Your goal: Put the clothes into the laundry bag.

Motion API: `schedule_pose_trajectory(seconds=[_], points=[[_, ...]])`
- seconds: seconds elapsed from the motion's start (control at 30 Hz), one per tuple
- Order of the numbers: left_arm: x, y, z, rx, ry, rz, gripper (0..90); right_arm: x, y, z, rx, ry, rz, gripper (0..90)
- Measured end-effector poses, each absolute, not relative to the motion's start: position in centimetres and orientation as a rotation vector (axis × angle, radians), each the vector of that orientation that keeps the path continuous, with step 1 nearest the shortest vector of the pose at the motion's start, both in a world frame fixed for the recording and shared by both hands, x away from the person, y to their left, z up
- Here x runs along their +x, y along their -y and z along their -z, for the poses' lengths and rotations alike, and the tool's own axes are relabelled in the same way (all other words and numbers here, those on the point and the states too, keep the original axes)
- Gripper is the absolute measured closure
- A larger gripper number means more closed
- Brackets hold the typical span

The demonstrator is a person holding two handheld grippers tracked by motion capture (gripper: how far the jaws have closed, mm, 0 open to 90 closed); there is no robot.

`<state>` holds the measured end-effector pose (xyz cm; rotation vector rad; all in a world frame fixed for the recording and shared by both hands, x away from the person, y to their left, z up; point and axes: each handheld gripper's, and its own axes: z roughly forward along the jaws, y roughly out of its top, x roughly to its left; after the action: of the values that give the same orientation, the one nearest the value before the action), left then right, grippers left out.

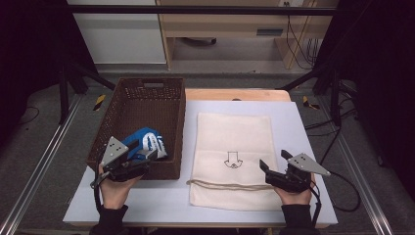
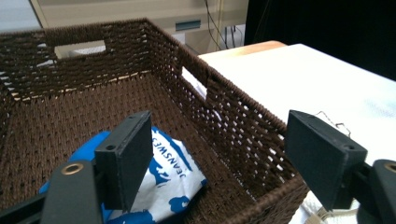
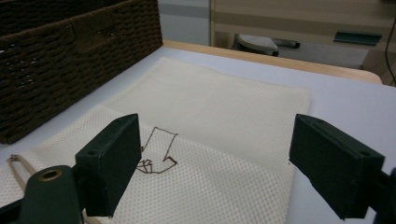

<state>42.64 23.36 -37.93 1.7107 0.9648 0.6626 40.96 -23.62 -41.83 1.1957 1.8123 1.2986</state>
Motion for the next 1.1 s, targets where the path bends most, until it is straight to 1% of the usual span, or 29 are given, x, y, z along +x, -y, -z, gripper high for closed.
schedule_pose_trajectory(seconds=[0.1, 0.3, 0.33, 0.37, 0.47, 0.6, 0.7, 0.73, 0.77, 0.83, 0.9, 0.93, 0.97, 1.03, 1.1], points=[[42.5, -23.2, 37.7, 1.704, -0.959, -0.666, 26.5, 40.9, 23.3, 41.6, 1.178, -1.826, -1.315, 19.6], [42.3, -22.5, 37.4, 1.701, -0.95, -0.654, 33.9, 40.8, 22.7, 41.2, 1.162, -1.848, -1.326, 23.1], [42.2, -22.0, 37.3, 1.7, -0.939, -0.639, 35.6, 40.8, 22.4, 41.0, 1.149, -1.86, -1.344, 25.9], [42.2, -22.0, 37.3, 1.7, -0.939, -0.639, 36.4, 40.8, 22.4, 41.0, 1.149, -1.86, -1.344, 25.9], [41.7, -20.2, 37.0, 1.724, -0.887, -0.632, 40.3, 40.9, 21.8, 40.9, 1.11, -1.899, -1.34, 28.6], [41.2, -18.1, 36.7, 1.728, -0.845, -0.634, 47.7, 41.0, 21.2, 41.0, 1.106, -1.944, -1.337, 32.5], [41.0, -17.2, 36.7, 1.735, -0.826, -0.623, 52.9, 41.0, 21.0, 41.2, 1.105, -1.956, -1.333, 32.6], [40.9, -16.7, 36.7, 1.74, -0.818, -0.614, 52.9, 41.0, 21.0, 41.2, 1.105, -1.96, -1.329, 32.8], [40.7, -15.8, 36.7, 1.747, -0.804, -0.607, 56.2, 41.1, 20.8, 41.3, 1.108, -1.981, -1.328, 35.5], [40.6, -14.9, 36.8, 1.761, -0.796, -0.593, 60.2, 41.1, 20.6, 41.5, 1.104, -1.988, -1.324, 35.7], [40.4, -14.0, 37.1, 1.774, -0.777, -0.571, 64.9, 41.2, 20.5, 41.6, 1.1, -2.01, -1.324, 41.2], [40.3, -13.4, 37.3, 1.786, -0.766, -0.566, 67.1, 41.2, 20.4, 41.6, 1.099, -2.024, -1.336, 42.6], [40.3, -13.4, 37.3, 1.786, -0.766, -0.566, 69.1, 41.2, 20.4, 41.6, 1.099, -2.024, -1.336, 42.6], [40.0, -11.7, 38.1, 1.823, -0.745, -0.549, 73.2, 41.3, 20.2, 41.8, 1.101, -2.038, -1.319, 44.8], [39.8, -11.2, 38.5, 1.831, -0.736, -0.536, 77.1, 41.3, 20.1, 42.0, 1.105, -2.047, -1.321, 46.0]])
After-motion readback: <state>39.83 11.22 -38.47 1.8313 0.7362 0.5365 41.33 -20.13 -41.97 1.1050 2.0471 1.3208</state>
